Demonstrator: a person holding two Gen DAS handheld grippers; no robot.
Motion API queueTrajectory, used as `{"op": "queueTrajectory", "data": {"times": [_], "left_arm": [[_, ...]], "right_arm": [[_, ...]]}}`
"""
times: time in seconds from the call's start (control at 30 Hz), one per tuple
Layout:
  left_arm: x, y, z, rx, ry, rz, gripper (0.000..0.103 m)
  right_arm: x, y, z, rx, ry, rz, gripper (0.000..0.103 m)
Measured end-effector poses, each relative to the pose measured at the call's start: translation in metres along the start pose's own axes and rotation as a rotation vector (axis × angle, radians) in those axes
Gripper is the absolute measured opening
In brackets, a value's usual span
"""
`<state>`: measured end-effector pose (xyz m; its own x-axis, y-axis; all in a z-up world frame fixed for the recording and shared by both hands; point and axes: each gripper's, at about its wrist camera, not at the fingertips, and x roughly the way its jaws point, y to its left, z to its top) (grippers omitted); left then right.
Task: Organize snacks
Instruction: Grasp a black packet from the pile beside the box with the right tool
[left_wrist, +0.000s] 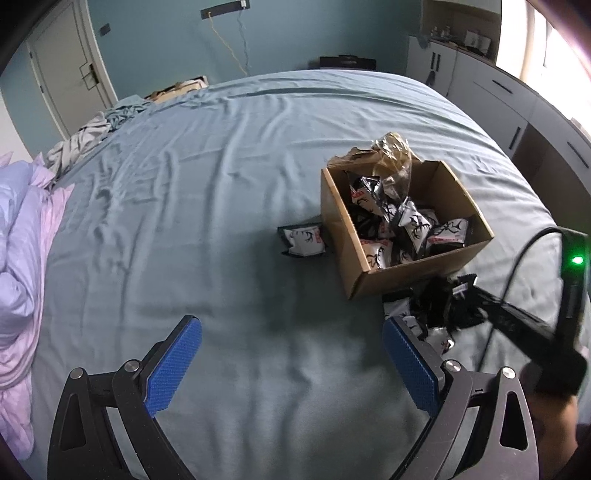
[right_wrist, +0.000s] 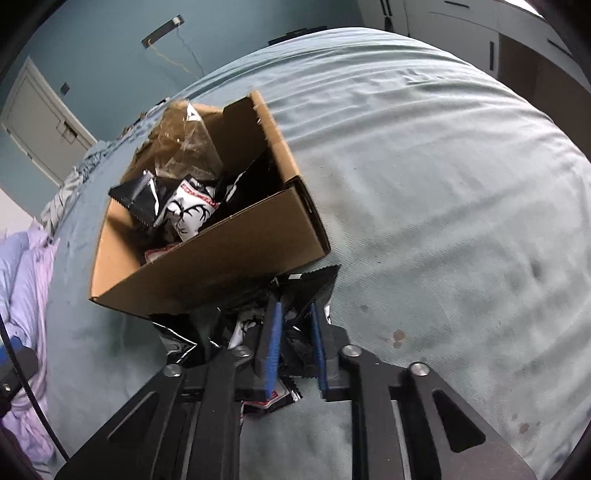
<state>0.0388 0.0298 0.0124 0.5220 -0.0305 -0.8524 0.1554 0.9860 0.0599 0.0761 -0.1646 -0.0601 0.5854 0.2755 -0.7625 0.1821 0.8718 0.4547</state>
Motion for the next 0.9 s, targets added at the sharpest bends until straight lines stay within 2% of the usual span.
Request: {"op": "queueTrajectory", "data": {"times": [0.03, 0.27, 0.37, 0.4, 0.47, 0.5, 0.53, 0.57, 0.67, 0.83, 0.9], "left_arm": [[0.0, 0.0, 0.0, 0.0, -0.001, 0.001, 0.1], [0.008, -0.004, -0.005, 0.034, 0.027, 0.018, 0.1], [0.011, -0.01, -0.008, 0.062, 0.042, 0.019, 0.1], [0.012, -0.012, -0.009, 0.071, 0.043, 0.02, 0.1], [0.012, -0.014, -0.009, 0.077, 0.043, 0.017, 0.1], [0.012, -0.015, -0.008, 0.075, 0.041, 0.015, 0.1], [0.012, -0.015, -0.007, 0.072, 0.039, 0.014, 0.1], [0.013, -0.014, -0.006, 0.069, 0.038, 0.011, 0.1], [0.015, -0.011, -0.004, 0.054, 0.042, 0.008, 0.1], [0.017, -0.003, 0.001, -0.008, 0.053, -0.014, 0.1], [0.011, 0.005, 0.005, -0.065, 0.033, -0.053, 0.1]], "right_arm": [[-0.006, -0.003, 0.001, 0.017, -0.006, 0.011, 0.0], [-0.06, -0.035, 0.003, 0.184, -0.044, 0.141, 0.0], [-0.071, -0.053, -0.002, 0.257, 0.026, 0.225, 0.0], [-0.069, -0.057, -0.005, 0.272, 0.051, 0.221, 0.002], [-0.061, -0.062, -0.009, 0.295, 0.093, 0.175, 0.023], [-0.057, -0.063, -0.008, 0.296, 0.095, 0.165, 0.047], [-0.052, -0.061, -0.007, 0.289, 0.088, 0.145, 0.064], [-0.048, -0.056, -0.003, 0.265, 0.074, 0.121, 0.068], [-0.034, -0.031, 0.005, 0.13, 0.051, 0.056, 0.069], [0.011, 0.008, 0.005, -0.1, 0.12, -0.088, 0.068], [0.027, 0.018, 0.005, -0.176, 0.152, -0.144, 0.068]]}}
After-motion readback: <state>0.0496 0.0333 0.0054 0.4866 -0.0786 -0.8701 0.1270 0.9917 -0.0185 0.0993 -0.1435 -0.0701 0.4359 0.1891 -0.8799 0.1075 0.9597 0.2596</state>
